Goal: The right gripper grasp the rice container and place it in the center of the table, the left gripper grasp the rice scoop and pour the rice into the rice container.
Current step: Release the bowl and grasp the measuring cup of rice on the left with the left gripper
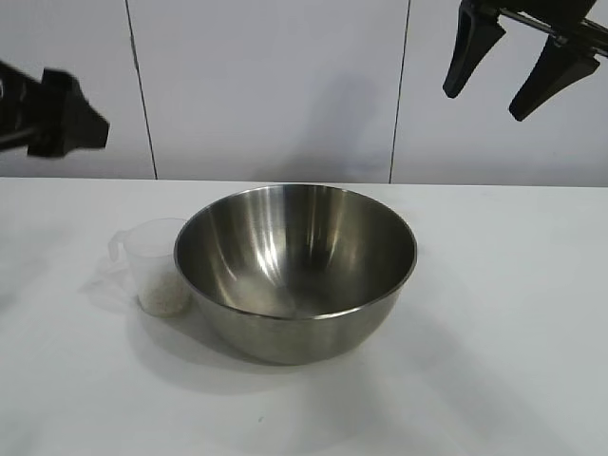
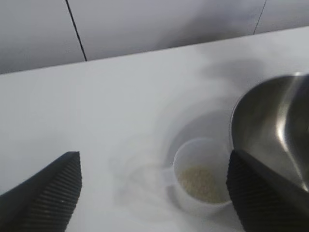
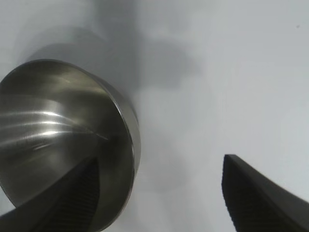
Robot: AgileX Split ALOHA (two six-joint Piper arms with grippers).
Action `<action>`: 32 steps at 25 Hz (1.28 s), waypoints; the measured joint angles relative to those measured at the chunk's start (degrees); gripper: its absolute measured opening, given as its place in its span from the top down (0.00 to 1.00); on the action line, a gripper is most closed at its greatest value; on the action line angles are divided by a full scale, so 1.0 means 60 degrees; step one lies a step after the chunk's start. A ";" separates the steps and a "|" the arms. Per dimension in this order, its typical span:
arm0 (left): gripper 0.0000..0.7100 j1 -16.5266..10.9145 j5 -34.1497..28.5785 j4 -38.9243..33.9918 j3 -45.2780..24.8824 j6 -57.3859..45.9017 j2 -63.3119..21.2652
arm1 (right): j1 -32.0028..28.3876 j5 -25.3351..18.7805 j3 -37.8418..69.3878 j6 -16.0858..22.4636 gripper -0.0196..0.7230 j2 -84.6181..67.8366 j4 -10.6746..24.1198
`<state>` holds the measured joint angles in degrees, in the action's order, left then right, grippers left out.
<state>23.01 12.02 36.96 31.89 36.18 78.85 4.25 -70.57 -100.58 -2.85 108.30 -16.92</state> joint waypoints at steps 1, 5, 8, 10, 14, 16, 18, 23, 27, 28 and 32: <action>0.16 0.0000 0.0079 0.0009 -0.0171 0.0000 0.0009 | 0.0000 0.0000 0.0000 0.0000 0.31 0.0000 0.0000; 0.16 0.0000 0.0671 0.0001 -0.0471 -0.0269 0.0108 | 0.0000 0.0000 0.0000 -0.0027 0.31 0.0000 0.0000; 0.17 0.0000 0.1407 -0.0660 -0.0807 -0.0739 0.0327 | 0.0000 -0.0008 0.0000 -0.0037 0.31 0.0000 0.0000; 0.21 0.0000 0.2008 -0.1698 -0.1226 -0.1480 0.0606 | 0.0000 -0.0018 0.0000 -0.0074 0.31 0.0000 0.0000; 0.24 -0.0013 0.4511 -0.4372 -0.2158 -0.3932 0.1406 | 0.0000 -0.0018 0.0000 -0.0074 0.31 0.0000 0.0000; 0.25 -0.0122 0.5992 -0.5275 -0.2433 -0.4860 0.1981 | 0.0000 -0.0018 0.0000 -0.0082 0.31 0.0000 0.0000; 0.25 -0.0201 0.6839 -0.5558 -0.2585 -0.5346 0.2651 | 0.0000 -0.0018 0.0000 -0.0105 0.31 0.0000 0.0000; 0.25 -0.0258 0.8628 -0.5691 -0.2663 -0.5618 0.4235 | 0.0000 -0.0018 0.0000 -0.0129 0.31 0.0000 0.0000; 0.25 -0.0258 0.8846 -0.5616 -0.2654 -0.5652 0.5298 | 0.0000 -0.0018 0.0000 -0.0137 0.31 0.0000 0.0000; 0.25 -0.0258 0.8846 -0.5611 -0.2634 -0.5662 0.5495 | 0.0000 -0.0018 0.0000 -0.0137 0.31 0.0000 0.0000; 0.25 -0.0258 0.8853 -0.5548 -0.2468 -0.5662 0.5889 | 0.0000 -0.0018 0.0000 -0.0137 0.31 0.0000 0.0000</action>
<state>21.46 65.14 3.68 17.08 2.21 114.18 4.25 -70.68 -100.58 -3.67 108.30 -16.92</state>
